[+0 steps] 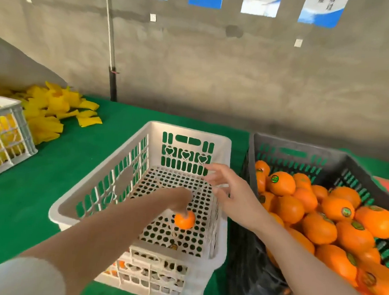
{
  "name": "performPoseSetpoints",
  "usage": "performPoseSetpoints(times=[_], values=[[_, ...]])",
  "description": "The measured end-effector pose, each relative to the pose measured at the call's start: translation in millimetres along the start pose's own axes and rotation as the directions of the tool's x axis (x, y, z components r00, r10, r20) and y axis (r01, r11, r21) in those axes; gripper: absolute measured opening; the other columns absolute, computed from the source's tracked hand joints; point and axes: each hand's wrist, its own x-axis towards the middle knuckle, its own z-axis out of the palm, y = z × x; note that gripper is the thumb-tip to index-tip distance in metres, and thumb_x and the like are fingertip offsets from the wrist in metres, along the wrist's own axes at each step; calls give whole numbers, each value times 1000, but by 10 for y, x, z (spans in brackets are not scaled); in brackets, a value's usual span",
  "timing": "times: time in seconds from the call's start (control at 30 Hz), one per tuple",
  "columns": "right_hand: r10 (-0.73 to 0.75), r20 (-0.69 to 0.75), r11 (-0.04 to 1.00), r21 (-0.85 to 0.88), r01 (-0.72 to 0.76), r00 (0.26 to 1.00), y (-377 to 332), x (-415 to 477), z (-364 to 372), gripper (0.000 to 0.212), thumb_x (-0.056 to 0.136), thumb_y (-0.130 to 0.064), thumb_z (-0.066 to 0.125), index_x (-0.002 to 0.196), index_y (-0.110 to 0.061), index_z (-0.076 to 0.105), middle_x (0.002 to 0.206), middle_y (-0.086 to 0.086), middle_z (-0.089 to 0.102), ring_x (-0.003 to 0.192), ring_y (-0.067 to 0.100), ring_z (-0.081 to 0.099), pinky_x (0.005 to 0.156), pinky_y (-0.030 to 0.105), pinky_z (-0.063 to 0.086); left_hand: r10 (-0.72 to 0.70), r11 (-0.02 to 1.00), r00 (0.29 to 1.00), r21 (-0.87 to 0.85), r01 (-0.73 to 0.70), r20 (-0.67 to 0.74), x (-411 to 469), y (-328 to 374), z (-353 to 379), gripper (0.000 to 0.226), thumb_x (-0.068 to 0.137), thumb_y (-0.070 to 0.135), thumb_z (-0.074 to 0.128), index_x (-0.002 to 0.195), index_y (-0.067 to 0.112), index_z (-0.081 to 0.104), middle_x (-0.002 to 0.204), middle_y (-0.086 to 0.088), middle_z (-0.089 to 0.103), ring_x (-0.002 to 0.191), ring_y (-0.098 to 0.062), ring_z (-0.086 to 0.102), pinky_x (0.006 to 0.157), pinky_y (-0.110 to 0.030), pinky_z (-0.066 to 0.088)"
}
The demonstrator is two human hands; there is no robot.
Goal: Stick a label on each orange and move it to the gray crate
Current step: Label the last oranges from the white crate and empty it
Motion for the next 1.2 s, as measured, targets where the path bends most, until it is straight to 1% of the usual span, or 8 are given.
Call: performPoseSetpoints(times=[0.23, 0.37, 0.43, 0.5, 0.6, 0.7, 0.83, 1.2], values=[[7, -65, 996, 86, -1, 998, 89, 18, 10, 52, 93, 5, 45, 132, -29, 43, 110, -13, 58, 101, -6, 51, 77, 6, 41, 63, 991, 984, 104, -81, 168, 557, 16, 408, 65, 86, 36, 68, 136, 3, 42, 132, -15, 53, 116, -31, 53, 98, -39, 46], [67, -201, 992, 121, -43, 977, 132, 60, 11, 26, 94, -7, 53, 112, -25, 52, 104, -7, 62, 95, 1, 56, 77, 14, 46, -50, 916, 987, -387, 106, 150, 553, 0, 214, 69, 82, 27, 72, 138, 4, 39, 136, -16, 47, 114, -32, 56, 86, -35, 55], [153, -280, 974, 202, -98, 948, 142, 77, -1, 11, 91, -12, 59, 98, -21, 57, 97, -2, 63, 90, 11, 59, 80, 26, 50, -4, 663, 994, -744, 84, 108, 416, -35, -48, 57, 86, 20, 67, 136, 7, 43, 130, -16, 50, 111, -32, 58, 80, -32, 58], [211, -309, 960, 246, -136, 928, 125, 79, -28, 7, 90, -16, 63, 89, -22, 60, 91, -2, 64, 86, 13, 59, 80, 29, 50, 59, 290, 997, -956, 31, 50, 176, -63, -305, 52, 86, 15, 65, 133, 8, 44, 124, -17, 52, 107, -31, 61, 78, -31, 58], [269, -265, 928, 328, -175, 926, 58, 49, -66, 7, 90, -16, 62, 87, -22, 64, 97, -7, 66, 94, 10, 61, 91, 34, 50, 102, -173, 992, -984, -49, -67, -240, -39, -497, 60, 76, 14, 70, 131, 6, 46, 129, -19, 48, 109, -36, 60, 77, -36, 58], [308, -219, 887, 418, -196, 926, -29, -6, -120, 7, 91, -15, 61, 90, -20, 66, 109, -11, 64, 109, 9, 57, 102, 41, 45, 86, -366, 987, -926, -96, -137, -589, 78, -505, 61, 73, 14, 70, 129, 5, 47, 132, -24, 46, 108, -41, 60, 77, -40, 58], [256, -185, 882, 446, -151, 949, -194, -131, -199, 9, 91, -13, 61, 83, -15, 65, 116, -3, 63, 112, 15, 56, 103, 47, 43, 91, -427, 971, -889, -165, -223, -950, 281, -499, 62, 73, 15, 75, 129, 6, 51, 130, -23, 51, 105, -36, 63, 79, -39, 57], [1, -317, 987, 153, 50, 948, -427, -729, -427, 10, 89, -11, 63, 82, -17, 60, 98, 4, 62, 95, 17, 59, 87, 44, 50, 112, -291, 921, -898, -329, -374, -1535, 894, -416, 31, 79, 10, 64, 106, 20, 74, 113, -10, 70, 98, -24, 69, 80, -35, 57]])
